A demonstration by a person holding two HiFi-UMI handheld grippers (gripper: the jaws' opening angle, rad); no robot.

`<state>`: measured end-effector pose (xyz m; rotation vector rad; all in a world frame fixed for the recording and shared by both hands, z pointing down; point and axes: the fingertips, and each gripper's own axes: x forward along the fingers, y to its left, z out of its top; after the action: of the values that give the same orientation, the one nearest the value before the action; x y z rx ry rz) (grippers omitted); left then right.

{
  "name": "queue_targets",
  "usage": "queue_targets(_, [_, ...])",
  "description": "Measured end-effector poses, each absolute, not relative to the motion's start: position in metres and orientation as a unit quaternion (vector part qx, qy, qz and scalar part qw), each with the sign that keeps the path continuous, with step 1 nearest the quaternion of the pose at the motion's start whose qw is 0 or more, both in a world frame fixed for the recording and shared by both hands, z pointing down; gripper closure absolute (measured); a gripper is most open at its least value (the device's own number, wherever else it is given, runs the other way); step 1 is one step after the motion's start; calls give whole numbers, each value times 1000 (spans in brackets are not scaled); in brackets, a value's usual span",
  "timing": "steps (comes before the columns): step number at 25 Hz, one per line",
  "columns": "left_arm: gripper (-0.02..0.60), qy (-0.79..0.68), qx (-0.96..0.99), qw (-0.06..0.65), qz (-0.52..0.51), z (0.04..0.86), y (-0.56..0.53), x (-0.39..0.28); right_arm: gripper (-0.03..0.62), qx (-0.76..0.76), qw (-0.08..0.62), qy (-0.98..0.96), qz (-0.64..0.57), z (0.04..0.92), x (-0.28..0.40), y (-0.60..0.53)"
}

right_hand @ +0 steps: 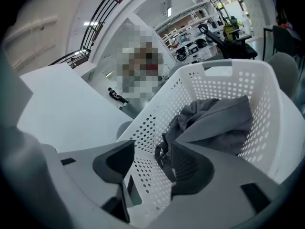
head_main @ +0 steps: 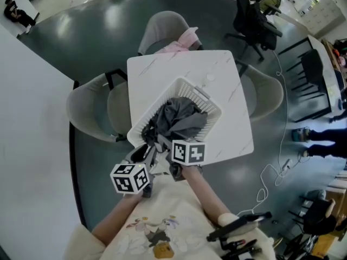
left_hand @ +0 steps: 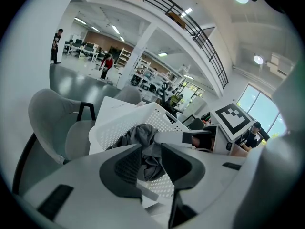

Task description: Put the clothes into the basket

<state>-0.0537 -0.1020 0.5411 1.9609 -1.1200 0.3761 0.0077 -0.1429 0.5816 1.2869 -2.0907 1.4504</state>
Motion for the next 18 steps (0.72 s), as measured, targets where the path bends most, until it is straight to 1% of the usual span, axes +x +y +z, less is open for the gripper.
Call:
queue_targets(4, [451,-449,782,408,141,535,-98,-58,372,460,126,-739,477,550,5,-137])
queue_targets(10, [451,-451,789,397,132,513,-83,-72,372,481,116,-746,445,520,-3,-121])
queue_targets(14, [451,-452,791,394,121,514,-79,-82,373,494,112,-759,409,510,-10,-117])
queue_targets(18, [451,-439,795,399,123,519,-61,-79,404,496,96,-771,388,501,-15,-99])
